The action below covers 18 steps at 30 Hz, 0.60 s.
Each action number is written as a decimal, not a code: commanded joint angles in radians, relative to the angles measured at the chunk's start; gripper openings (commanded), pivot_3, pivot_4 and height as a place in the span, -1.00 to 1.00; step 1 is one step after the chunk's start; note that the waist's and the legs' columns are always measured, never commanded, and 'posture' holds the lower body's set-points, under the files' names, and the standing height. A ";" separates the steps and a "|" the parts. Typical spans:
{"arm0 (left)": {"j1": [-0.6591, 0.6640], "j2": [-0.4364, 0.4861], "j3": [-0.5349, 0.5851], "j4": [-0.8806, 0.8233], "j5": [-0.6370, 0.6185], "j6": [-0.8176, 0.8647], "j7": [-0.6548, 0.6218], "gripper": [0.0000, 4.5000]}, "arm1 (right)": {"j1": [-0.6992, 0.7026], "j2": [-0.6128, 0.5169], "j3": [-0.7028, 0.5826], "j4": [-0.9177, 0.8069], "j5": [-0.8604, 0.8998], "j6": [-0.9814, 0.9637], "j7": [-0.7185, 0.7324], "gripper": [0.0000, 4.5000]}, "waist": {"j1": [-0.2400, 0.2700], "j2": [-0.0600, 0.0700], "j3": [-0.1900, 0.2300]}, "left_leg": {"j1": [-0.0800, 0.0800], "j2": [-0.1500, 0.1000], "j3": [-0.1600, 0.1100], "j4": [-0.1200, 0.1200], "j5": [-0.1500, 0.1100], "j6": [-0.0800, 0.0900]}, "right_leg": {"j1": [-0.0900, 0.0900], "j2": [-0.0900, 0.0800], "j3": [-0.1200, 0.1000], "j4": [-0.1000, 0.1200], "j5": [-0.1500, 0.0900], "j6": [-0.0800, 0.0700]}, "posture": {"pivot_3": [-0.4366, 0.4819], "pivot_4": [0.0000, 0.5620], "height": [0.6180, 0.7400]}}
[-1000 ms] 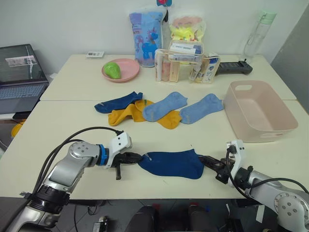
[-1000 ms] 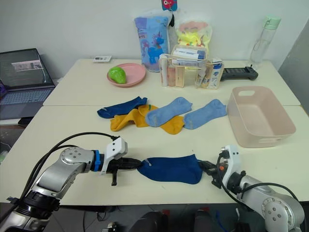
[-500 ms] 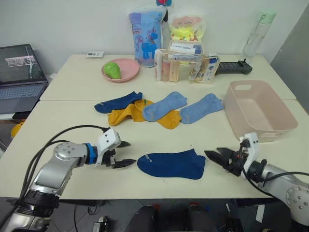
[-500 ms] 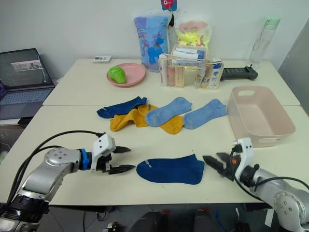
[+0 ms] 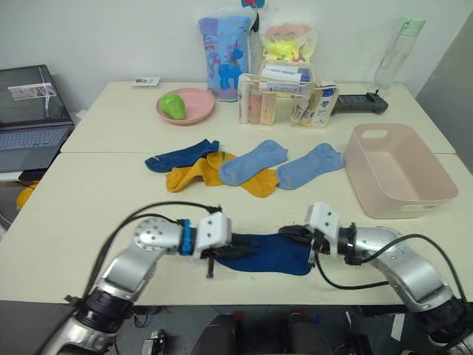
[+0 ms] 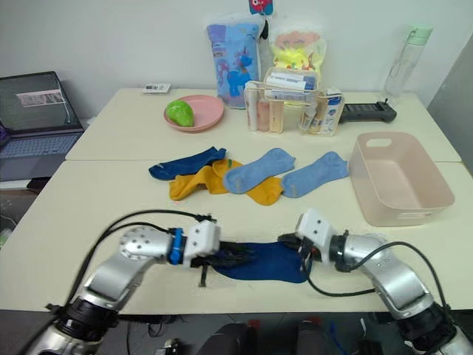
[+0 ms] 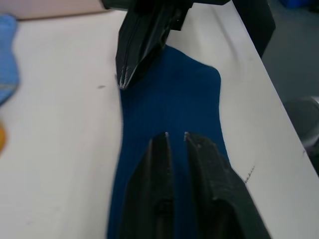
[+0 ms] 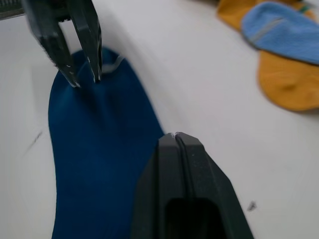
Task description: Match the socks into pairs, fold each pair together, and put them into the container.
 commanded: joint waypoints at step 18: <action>0.096 0.107 0.109 0.038 -0.086 -0.024 -0.040 -0.99 | 0.202 -0.070 -0.197 -0.056 0.031 -0.091 0.071 -1.00 | 0.004 -0.001 -0.002 | 0.004 0.000 -0.001 0.001 -0.002 0.003 | 0.001 0.000 0.000 0.001 0.000 0.000 | -0.05 -0.47 1.00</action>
